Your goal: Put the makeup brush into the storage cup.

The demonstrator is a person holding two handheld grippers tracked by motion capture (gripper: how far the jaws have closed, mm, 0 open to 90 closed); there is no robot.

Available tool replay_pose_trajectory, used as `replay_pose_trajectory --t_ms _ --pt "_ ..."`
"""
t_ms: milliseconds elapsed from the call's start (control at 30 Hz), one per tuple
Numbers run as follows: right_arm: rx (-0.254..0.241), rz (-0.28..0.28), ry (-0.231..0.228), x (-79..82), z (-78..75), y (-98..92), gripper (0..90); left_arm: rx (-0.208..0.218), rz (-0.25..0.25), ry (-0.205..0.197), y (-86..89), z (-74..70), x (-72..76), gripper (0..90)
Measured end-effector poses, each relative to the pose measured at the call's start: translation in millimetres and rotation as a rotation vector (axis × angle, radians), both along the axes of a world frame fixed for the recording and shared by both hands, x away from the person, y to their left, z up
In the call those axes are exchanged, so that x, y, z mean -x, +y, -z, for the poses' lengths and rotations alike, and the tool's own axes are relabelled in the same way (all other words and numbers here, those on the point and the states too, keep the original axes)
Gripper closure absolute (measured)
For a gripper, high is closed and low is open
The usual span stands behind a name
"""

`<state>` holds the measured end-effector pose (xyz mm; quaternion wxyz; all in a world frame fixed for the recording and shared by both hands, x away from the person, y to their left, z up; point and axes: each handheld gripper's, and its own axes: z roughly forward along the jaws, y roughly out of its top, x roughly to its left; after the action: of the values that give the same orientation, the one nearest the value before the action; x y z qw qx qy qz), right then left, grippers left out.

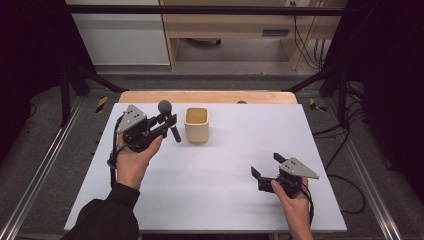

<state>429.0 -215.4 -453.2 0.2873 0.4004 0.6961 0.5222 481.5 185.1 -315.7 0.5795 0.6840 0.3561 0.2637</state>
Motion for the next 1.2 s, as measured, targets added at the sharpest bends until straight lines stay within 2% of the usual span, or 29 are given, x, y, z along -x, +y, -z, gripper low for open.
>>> replay_pose_trajectory --t_ms 67,133,200,267,367,500,700,933,1000,1200 --pt "0.006 0.014 -0.009 0.8 0.8 -0.6 6.0 -0.001 -0.004 -0.002 -1.2 -1.3 -2.8 69.9" --pt "-0.017 0.027 -0.020 2.4 4.8 -1.8 5.7 -0.008 -0.016 -0.005 -3.2 -2.8 -8.6 70.0" --pt "-0.001 0.034 -0.022 3.1 7.2 -2.4 5.5 -0.010 -0.021 -0.003 -3.7 -2.9 -10.7 70.0" --pt "-0.016 0.035 -0.030 3.7 9.1 -4.6 5.3 -0.009 -0.033 0.002 -4.3 -2.2 -15.9 70.0" --pt "-0.004 0.042 -0.028 4.4 10.8 -5.4 5.3 -0.016 -0.042 0.004 -4.4 -1.2 -19.8 70.0" --pt "-0.004 0.032 -0.024 4.4 11.7 -5.3 4.8 -0.018 -0.051 0.009 -4.7 -1.2 -24.1 70.0" --pt "0.002 0.033 -0.043 5.0 12.1 -4.9 4.9 -0.016 -0.058 0.004 -7.5 -3.8 -29.9 69.9" --pt "0.006 0.025 -0.080 4.7 12.7 -6.1 5.1 -0.022 -0.053 0.002 -15.9 -3.5 -37.0 70.0" --pt "0.010 0.022 -0.105 5.5 13.0 -5.5 5.0 -0.025 -0.050 -0.002 -20.7 -3.3 -38.8 70.0" --pt "0.030 0.012 -0.113 6.1 14.8 -2.1 4.9 -0.025 -0.051 -0.011 -25.6 -5.7 -39.7 70.0"
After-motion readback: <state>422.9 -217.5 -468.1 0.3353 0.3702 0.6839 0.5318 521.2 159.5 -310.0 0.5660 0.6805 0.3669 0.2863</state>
